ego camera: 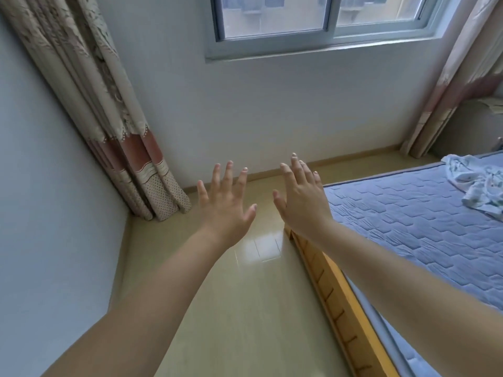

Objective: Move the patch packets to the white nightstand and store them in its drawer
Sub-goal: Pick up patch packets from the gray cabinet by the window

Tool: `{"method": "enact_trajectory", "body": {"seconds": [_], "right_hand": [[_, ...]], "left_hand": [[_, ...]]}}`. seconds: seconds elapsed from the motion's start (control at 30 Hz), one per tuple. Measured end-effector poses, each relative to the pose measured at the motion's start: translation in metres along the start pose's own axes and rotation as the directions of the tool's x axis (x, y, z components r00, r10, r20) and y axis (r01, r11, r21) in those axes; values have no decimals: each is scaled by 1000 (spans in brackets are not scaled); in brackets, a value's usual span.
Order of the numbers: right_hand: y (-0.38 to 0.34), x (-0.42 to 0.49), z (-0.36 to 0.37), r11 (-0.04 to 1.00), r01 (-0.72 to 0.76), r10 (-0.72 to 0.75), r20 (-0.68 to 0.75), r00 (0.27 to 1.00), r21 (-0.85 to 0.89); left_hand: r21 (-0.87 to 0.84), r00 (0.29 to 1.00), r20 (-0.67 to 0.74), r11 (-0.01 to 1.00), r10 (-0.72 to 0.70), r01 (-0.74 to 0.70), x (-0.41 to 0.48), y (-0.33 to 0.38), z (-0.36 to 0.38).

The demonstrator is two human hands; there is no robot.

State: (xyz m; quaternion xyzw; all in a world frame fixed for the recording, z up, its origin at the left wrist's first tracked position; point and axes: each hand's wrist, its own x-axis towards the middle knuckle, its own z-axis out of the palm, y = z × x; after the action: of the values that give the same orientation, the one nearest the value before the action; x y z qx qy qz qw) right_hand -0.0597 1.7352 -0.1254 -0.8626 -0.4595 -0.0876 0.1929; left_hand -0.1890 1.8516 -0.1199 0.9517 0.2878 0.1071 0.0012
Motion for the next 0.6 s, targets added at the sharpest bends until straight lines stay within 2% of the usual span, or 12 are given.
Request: {"method": "enact_trajectory", "body": {"seconds": [0.2,0.4,0.6], "right_hand": [[46,126,52,995,-92,91,-21,996,-24],[134,262,114,982,-157,152,-50,987,-106],[213,402,154,974,-190,184,-61,981,-120]], "left_hand": [[-38,997,38,997,73,-72,154,-24,51],[-85,995,49,993,89,-84,326,-18,112],[-72,982,34,980,186,-183,493,1,152]]}}
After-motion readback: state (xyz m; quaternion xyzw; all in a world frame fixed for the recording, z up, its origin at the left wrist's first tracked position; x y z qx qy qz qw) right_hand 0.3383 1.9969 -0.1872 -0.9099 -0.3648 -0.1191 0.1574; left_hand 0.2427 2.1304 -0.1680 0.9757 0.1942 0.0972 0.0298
